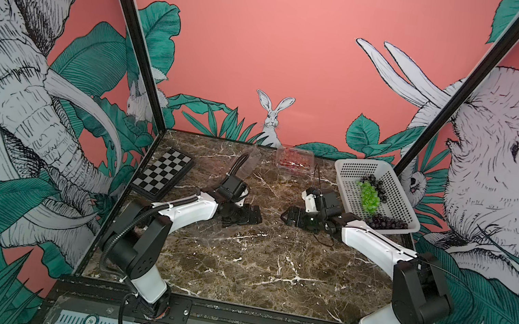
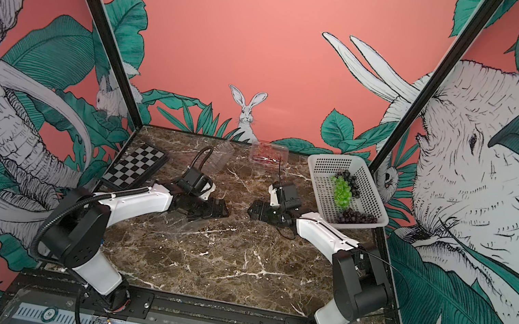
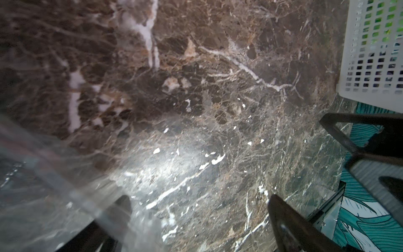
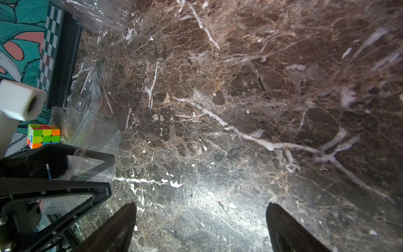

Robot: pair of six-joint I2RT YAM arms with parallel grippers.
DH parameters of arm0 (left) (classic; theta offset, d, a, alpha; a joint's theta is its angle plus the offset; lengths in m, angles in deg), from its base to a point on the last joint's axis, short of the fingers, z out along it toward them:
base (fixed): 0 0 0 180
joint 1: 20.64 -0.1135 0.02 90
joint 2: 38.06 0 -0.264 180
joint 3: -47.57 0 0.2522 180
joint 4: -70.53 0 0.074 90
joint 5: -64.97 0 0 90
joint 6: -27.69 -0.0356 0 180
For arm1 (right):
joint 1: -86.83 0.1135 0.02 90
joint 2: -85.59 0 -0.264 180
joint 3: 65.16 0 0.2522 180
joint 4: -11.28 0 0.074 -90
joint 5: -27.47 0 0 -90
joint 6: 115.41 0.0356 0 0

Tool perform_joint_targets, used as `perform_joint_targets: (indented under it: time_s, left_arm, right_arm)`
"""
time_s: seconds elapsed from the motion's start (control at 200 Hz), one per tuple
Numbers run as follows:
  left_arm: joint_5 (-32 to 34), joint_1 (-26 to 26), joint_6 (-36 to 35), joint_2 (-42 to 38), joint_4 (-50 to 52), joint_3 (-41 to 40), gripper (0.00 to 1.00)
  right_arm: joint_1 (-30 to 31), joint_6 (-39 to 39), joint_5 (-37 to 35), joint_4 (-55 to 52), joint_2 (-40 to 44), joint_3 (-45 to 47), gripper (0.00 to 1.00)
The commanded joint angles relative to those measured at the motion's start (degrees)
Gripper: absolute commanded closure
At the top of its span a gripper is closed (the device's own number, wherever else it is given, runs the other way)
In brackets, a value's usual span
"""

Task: Pack grapes into containers
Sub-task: Move the packing box to the center of the board.

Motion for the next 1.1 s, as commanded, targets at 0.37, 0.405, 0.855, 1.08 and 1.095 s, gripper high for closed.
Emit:
perform_joint_targets:
  time_s: [0.37,0.405,0.855,1.08,1.095]
  left_arm:
    - [-2.5,8.3,4.5,19.0,-6.3,27.4,0.01]
    - [-2.3,8.3,4.6,18.8,-6.3,27.9,0.01]
    - [-1.9,0.5,6.2,-1.4,-6.4,10.6,0.0]
    - [-3.3,-4.1,11.3,-13.3,-12.9,-8.2,0.0]
    - [-3.6,-4.4,11.7,-13.7,-13.9,-9.5,0.01]
  right_arm:
    - [-11.3,-0.5,-1.5,-2.5,9.3,4.0,0.11]
    - [-11.4,-1.2,-2.1,-3.7,9.7,3.3,0.11]
    - [-7.8,-9.2,-5.1,-9.5,2.3,-13.8,0.18]
    - [0.5,-19.0,-9.5,-20.0,-9.7,-31.0,0.18]
    - [1.0,-19.9,-10.3,-21.0,-10.5,-32.2,0.18]
